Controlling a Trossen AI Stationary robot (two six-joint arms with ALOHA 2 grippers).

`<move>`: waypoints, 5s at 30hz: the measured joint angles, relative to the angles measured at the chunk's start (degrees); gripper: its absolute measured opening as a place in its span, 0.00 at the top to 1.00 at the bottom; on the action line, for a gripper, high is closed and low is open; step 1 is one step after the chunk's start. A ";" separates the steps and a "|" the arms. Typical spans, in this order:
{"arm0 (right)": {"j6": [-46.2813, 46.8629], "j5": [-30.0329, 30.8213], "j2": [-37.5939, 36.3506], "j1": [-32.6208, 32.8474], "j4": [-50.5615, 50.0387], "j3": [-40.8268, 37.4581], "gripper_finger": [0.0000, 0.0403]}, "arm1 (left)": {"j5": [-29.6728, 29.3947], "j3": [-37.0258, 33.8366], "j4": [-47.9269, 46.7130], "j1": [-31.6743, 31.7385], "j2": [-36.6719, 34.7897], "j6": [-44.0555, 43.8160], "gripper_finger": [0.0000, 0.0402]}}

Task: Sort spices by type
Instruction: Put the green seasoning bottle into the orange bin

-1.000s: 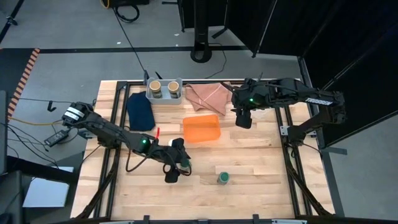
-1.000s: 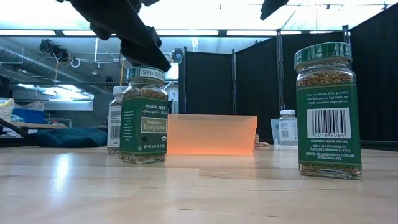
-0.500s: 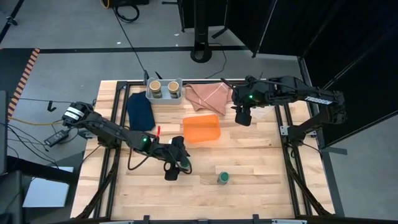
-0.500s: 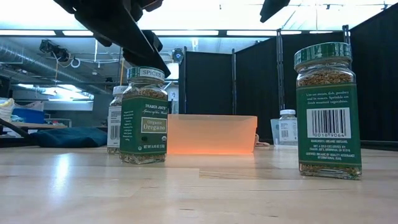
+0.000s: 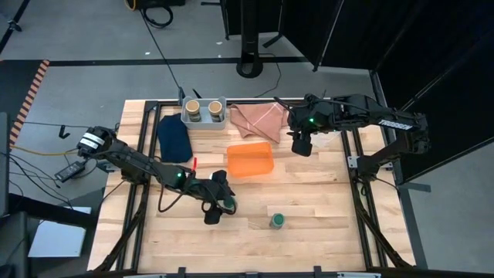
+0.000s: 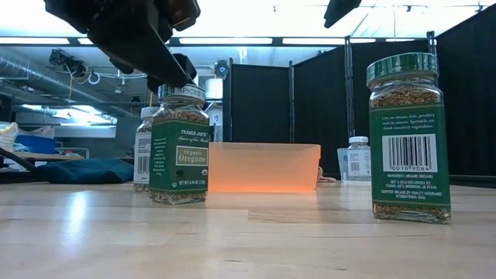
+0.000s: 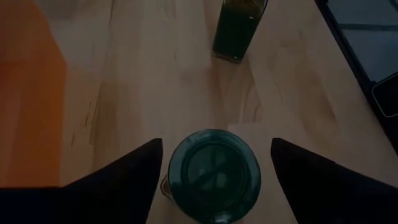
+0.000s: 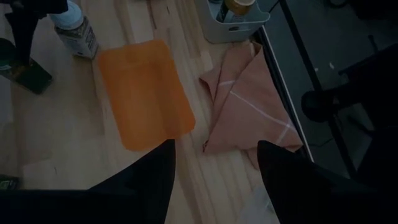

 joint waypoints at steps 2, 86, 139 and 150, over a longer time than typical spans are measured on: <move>0.38 0.00 0.00 0.00 0.00 0.00 0.42 | 0.01 0.00 0.01 0.00 0.00 1.00 0.27; 0.63 -0.33 0.00 0.02 0.00 0.00 0.46 | -20.20 24.63 -20.91 17.84 0.09 -2.74 0.50; 0.03 -0.34 -0.01 0.02 1.33 0.00 0.46 | -8.56 8.08 -2.89 26.54 7.13 -14.92 0.48; -0.46 -0.35 -0.01 0.01 1.33 0.00 0.46 | -8.44 8.83 -3.82 26.47 7.21 -15.04 0.33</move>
